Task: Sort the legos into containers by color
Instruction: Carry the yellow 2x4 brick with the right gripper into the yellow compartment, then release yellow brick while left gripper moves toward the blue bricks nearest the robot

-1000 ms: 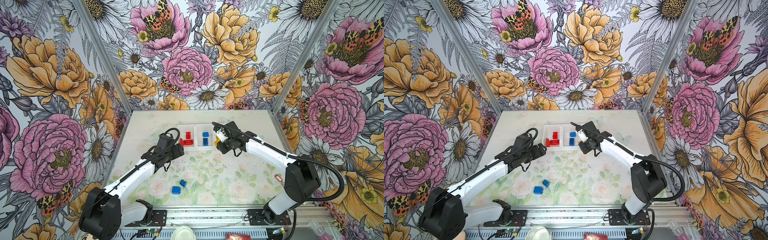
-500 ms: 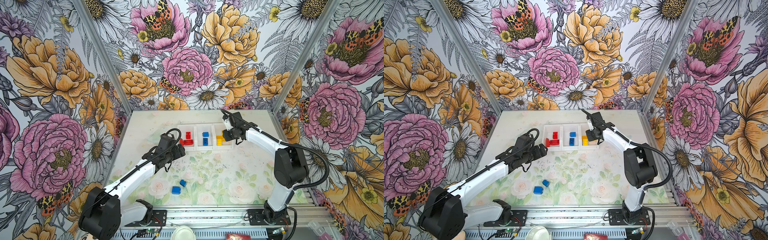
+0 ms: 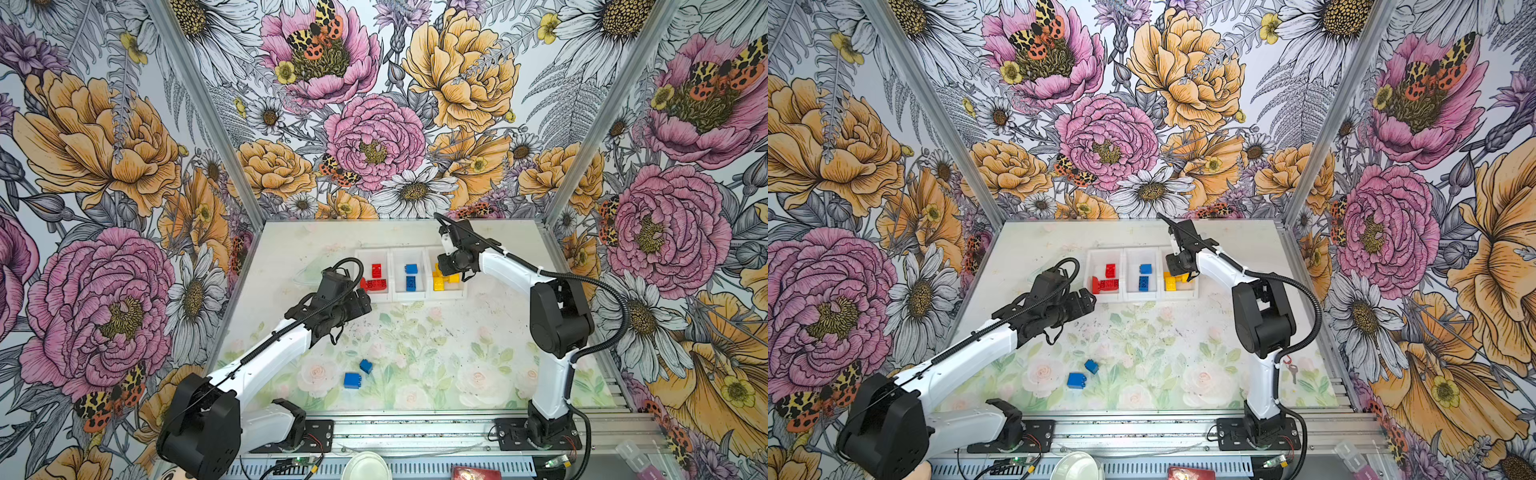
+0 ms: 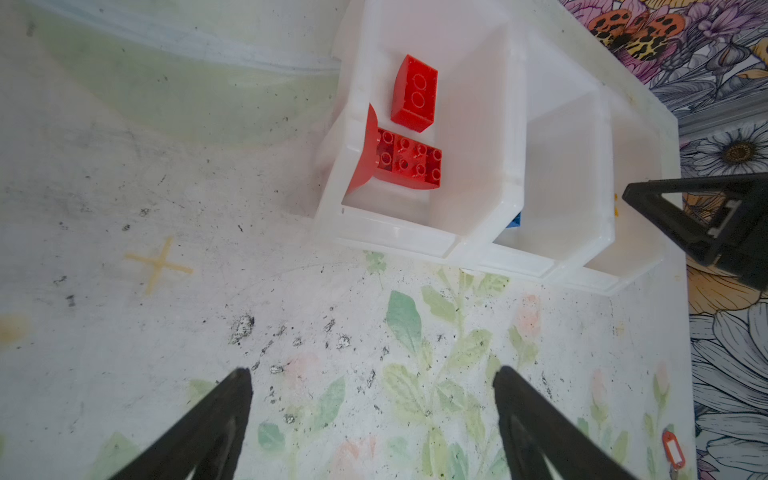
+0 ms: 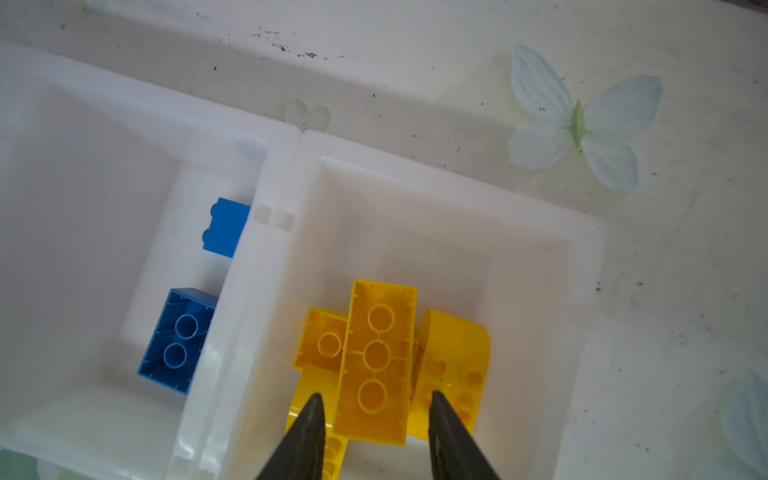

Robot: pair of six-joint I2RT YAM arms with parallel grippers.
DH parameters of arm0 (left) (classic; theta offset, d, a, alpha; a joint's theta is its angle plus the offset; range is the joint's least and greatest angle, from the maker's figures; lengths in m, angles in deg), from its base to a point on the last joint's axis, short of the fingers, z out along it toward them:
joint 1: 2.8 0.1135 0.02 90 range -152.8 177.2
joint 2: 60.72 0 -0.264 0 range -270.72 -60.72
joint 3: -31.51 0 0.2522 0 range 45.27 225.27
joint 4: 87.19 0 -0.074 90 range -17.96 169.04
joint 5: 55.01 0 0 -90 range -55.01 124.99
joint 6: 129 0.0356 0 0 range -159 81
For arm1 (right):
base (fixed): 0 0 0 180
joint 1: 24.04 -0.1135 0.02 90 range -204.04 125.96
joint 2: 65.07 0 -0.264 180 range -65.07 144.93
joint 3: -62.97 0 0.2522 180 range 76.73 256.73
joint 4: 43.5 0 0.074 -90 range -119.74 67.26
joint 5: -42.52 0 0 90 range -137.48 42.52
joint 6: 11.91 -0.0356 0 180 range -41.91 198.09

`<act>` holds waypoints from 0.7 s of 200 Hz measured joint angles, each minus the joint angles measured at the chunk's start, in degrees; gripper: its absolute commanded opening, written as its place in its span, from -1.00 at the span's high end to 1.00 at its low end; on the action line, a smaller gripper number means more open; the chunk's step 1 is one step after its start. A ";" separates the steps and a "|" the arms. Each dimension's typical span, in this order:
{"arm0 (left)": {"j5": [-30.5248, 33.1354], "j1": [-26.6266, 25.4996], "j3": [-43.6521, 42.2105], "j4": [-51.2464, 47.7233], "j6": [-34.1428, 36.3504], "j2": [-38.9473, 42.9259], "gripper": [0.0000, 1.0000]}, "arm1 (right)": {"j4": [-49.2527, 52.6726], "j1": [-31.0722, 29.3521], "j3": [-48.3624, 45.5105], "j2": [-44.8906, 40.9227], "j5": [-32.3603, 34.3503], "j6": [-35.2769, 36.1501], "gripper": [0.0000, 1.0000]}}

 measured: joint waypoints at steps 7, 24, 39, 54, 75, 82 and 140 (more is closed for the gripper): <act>0.00 -0.02 0.00 0.00 0.02 0.00 -0.85 | 0.00 0.00 0.24 0.00 0.00 -0.07 0.06; 0.13 -0.09 0.00 -0.02 0.02 0.00 -0.85 | -0.22 0.00 0.61 0.00 -0.02 -0.20 0.02; 0.17 -0.28 0.00 -0.04 0.02 0.00 -0.85 | -0.20 0.00 0.63 0.00 -0.07 -0.15 -0.01; 0.26 -0.61 0.00 -0.44 0.02 0.00 -0.85 | -0.20 0.00 0.63 -0.02 -0.31 -0.15 -0.05; 0.39 -1.14 0.00 -1.42 0.02 0.00 -0.85 | -0.17 0.00 0.61 -0.20 -0.46 -0.17 -0.09; 0.44 -1.44 0.00 -1.73 0.02 0.00 -0.85 | -0.17 0.00 0.61 -0.37 -0.46 -0.17 -0.10; 2.36 -5.68 0.39 -7.61 -0.28 1.33 -0.84 | -0.24 -0.11 -3.10 -5.40 -1.29 -0.66 -0.25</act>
